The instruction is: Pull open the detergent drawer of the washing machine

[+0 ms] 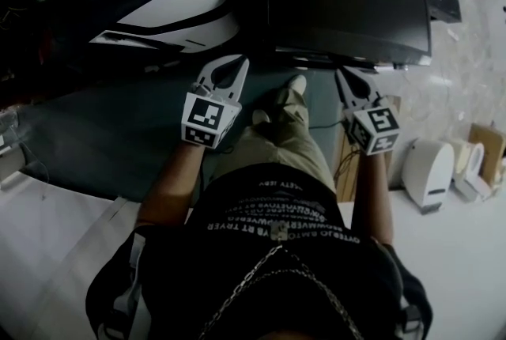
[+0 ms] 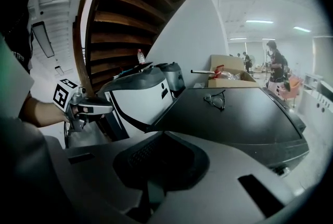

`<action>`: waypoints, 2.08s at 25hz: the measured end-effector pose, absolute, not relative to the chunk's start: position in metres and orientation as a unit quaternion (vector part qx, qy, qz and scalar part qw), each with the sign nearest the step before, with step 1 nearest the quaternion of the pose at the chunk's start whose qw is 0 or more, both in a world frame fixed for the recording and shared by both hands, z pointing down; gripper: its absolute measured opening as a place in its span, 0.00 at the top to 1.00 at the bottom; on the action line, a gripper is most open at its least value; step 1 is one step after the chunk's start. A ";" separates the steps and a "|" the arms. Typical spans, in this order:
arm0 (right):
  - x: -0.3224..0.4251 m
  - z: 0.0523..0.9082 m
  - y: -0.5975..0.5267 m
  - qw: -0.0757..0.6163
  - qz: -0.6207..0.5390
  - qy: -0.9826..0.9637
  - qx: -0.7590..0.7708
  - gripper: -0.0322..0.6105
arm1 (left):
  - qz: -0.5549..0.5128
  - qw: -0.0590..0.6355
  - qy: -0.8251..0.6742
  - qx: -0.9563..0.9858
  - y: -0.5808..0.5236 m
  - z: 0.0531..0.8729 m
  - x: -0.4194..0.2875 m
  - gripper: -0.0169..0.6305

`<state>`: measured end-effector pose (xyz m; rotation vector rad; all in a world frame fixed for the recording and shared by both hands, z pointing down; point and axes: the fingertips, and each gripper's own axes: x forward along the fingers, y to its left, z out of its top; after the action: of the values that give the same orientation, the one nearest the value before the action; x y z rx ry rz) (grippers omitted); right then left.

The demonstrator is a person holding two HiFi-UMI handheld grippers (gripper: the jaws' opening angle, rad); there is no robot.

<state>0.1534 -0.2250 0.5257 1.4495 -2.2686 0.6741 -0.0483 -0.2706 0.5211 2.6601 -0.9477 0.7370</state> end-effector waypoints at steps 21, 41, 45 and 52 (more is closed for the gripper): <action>0.180 0.647 -0.246 0.280 0.292 -0.793 0.454 0.78 | 0.340 0.164 -0.272 0.885 -0.282 0.645 0.008 0.86; 0.174 0.684 -0.233 0.293 0.340 -0.776 0.443 0.76 | 0.371 0.201 -0.250 0.871 -0.268 0.672 0.016 0.81; 0.173 0.684 -0.217 0.286 0.348 -0.770 0.451 0.77 | 0.374 0.202 -0.242 0.872 -0.252 0.673 0.014 0.81; 0.168 0.685 -0.186 0.284 0.354 -0.766 0.455 0.76 | 0.385 0.195 -0.225 0.874 -0.220 0.673 0.009 0.81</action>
<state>0.1681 -0.1860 0.6851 1.2189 -2.0500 0.9470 0.0091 -0.2197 0.6733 2.4495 -0.6296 1.0790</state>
